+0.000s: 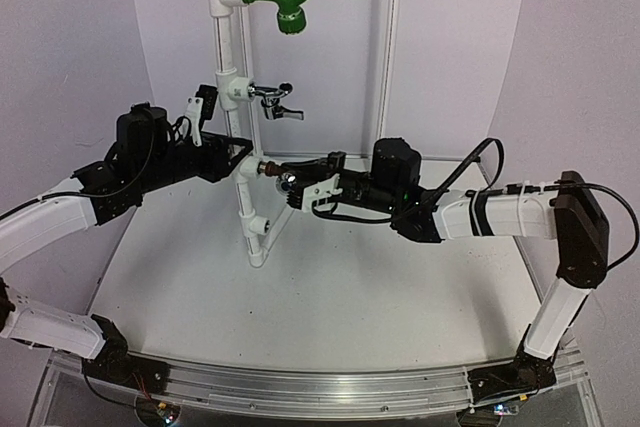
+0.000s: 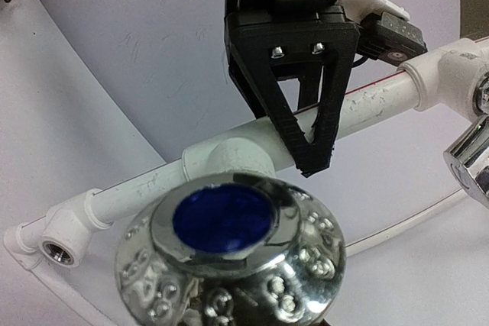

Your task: Install the water faucets

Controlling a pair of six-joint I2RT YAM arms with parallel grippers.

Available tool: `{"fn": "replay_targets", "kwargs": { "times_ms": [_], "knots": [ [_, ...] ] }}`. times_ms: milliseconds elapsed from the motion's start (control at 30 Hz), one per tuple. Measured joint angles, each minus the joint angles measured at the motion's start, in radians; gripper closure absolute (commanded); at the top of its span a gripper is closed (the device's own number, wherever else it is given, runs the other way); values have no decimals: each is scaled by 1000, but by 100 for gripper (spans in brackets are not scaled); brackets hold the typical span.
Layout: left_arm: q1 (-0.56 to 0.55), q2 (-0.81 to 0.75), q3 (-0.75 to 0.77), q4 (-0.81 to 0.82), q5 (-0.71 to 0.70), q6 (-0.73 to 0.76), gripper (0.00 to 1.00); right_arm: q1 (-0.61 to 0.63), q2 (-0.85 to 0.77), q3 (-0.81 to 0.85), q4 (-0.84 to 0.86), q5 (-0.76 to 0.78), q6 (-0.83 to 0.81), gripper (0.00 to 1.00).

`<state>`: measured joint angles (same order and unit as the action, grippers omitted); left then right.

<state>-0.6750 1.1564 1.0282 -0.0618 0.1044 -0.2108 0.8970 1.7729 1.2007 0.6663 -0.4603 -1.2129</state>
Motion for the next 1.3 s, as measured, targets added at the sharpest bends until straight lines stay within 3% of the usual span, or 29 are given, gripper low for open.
{"fn": "replay_targets", "kwargs": {
  "times_ms": [800, 1300],
  "knots": [
    [0, -17, -34, 27, 5, -1, 100, 38, 11, 0, 36, -3, 20, 100],
    [14, -27, -52, 47, 1, -5, 100, -5, 75, 36, 98, -89, 159, 100]
  ]
}}
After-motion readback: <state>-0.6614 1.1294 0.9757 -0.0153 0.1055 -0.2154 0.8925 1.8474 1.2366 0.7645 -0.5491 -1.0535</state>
